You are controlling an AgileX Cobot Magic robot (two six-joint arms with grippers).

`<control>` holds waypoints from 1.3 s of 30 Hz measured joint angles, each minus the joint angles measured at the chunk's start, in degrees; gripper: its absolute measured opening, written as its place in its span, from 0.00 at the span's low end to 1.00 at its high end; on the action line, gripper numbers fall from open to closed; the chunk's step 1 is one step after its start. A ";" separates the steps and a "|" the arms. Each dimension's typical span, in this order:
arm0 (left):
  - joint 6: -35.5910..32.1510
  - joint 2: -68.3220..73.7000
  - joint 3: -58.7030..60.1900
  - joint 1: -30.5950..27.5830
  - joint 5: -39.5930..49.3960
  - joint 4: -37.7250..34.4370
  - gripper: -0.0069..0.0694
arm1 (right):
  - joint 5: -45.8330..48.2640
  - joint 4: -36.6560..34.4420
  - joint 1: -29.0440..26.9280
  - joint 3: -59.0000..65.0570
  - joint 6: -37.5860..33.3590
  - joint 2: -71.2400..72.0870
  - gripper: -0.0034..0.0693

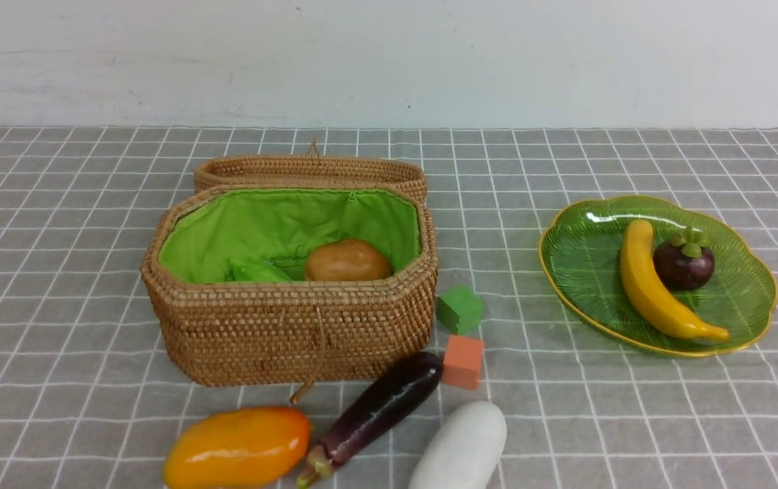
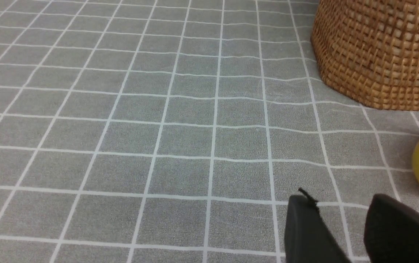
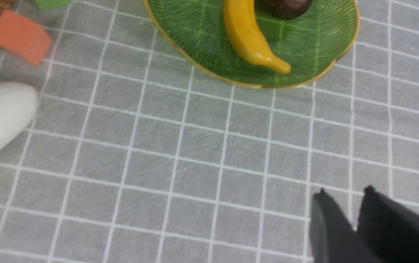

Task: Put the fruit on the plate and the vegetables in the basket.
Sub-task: Grab the mango with your left arm and place it on the right plate

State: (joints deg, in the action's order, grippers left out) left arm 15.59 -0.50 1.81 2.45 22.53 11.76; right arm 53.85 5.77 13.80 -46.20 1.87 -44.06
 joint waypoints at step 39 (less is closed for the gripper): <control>0.00 -0.02 0.00 0.00 0.00 0.00 0.40 | -34.89 -5.31 -19.48 47.25 0.42 44.65 0.04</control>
State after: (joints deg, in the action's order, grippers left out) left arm 15.59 -0.51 1.81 2.45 22.53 11.76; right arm 18.96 0.46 -5.68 1.05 2.29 0.59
